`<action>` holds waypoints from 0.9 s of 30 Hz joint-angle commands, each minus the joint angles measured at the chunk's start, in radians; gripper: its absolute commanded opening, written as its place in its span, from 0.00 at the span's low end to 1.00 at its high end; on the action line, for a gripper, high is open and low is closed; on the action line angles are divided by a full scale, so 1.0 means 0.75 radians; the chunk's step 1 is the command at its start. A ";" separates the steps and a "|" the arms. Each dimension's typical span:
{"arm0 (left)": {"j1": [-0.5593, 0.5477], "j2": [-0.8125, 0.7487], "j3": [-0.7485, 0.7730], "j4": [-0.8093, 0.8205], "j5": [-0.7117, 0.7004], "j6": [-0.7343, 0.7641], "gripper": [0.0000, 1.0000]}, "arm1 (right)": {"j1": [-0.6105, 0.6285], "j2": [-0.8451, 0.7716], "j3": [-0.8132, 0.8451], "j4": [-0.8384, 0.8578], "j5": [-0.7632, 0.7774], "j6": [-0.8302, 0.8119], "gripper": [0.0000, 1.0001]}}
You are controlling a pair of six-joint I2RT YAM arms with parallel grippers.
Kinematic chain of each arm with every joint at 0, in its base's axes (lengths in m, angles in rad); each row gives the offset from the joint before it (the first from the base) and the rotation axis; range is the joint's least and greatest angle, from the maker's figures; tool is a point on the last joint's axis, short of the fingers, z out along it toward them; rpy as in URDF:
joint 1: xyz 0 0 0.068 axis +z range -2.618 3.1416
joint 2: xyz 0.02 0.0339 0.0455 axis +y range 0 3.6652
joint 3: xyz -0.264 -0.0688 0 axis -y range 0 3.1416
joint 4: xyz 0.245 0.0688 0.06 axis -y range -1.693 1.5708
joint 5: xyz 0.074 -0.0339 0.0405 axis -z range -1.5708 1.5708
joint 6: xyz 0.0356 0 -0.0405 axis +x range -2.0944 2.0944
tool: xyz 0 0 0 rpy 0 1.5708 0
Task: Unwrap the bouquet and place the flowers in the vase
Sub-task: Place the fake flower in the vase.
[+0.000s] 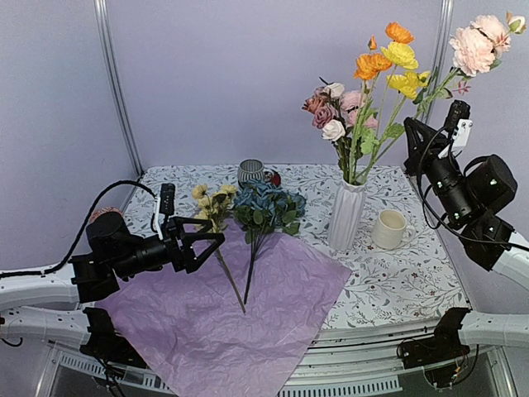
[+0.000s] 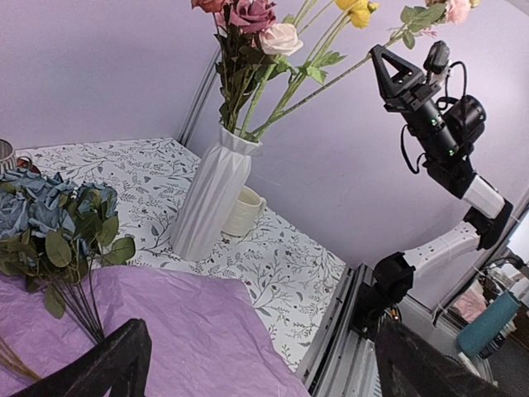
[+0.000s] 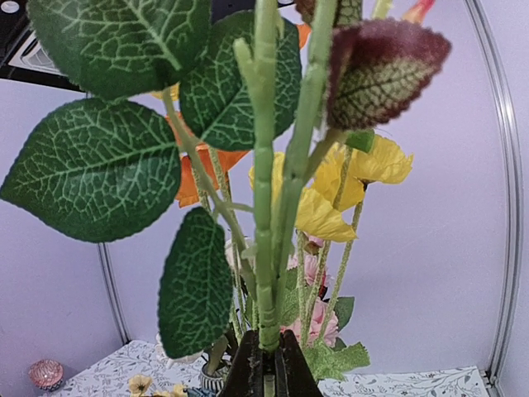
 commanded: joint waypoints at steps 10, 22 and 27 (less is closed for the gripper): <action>-0.013 0.015 0.010 0.021 0.006 0.000 0.97 | -0.008 0.012 0.111 -0.178 -0.043 -0.048 0.02; -0.012 -0.016 -0.003 0.000 0.000 -0.006 0.96 | -0.008 0.137 -0.053 0.030 -0.070 -0.066 0.03; -0.013 -0.031 -0.019 0.000 -0.010 -0.007 0.96 | -0.008 0.169 -0.122 0.071 -0.085 -0.036 0.03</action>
